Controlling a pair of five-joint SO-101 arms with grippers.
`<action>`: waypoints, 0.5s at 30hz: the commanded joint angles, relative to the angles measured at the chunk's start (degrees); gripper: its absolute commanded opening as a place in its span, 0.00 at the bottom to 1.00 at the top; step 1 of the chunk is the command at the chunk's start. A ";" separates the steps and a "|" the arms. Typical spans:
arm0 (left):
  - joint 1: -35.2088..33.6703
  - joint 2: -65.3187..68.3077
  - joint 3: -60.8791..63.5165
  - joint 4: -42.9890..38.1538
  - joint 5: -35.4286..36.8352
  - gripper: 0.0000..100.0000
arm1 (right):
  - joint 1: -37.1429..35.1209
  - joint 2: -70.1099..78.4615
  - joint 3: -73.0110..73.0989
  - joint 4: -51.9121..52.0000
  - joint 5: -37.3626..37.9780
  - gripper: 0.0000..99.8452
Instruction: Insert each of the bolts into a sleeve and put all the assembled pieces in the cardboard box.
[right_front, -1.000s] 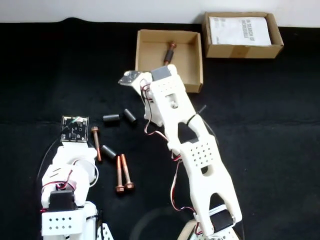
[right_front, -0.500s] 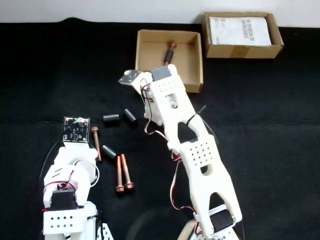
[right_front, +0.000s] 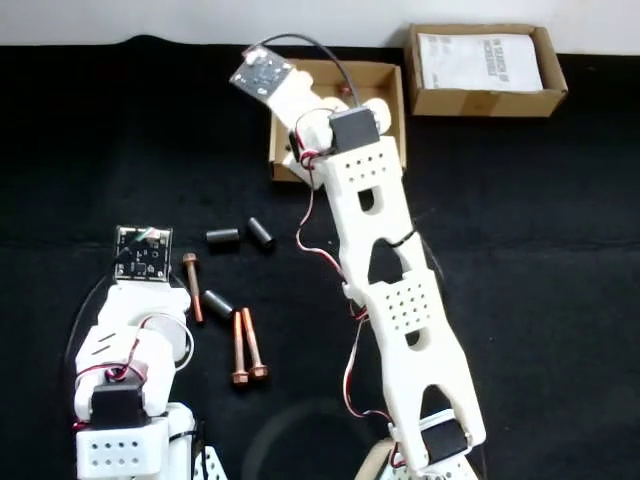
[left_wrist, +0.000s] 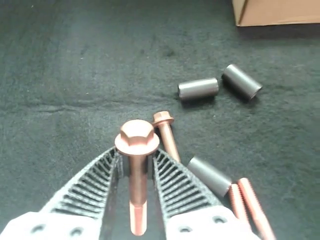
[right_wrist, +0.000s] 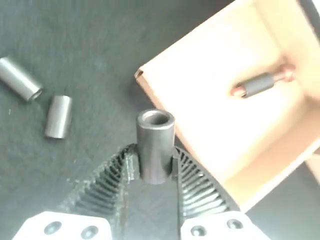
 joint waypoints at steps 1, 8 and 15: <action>2.15 0.04 -3.82 1.67 0.44 0.01 | 0.84 -9.27 -7.78 0.66 -10.02 0.01; 3.12 0.04 -4.00 4.22 0.44 0.01 | 1.19 -22.90 -7.78 0.75 -21.19 0.01; 3.12 0.13 -8.31 7.56 0.44 0.01 | 1.89 -33.63 -7.69 0.75 -30.24 0.01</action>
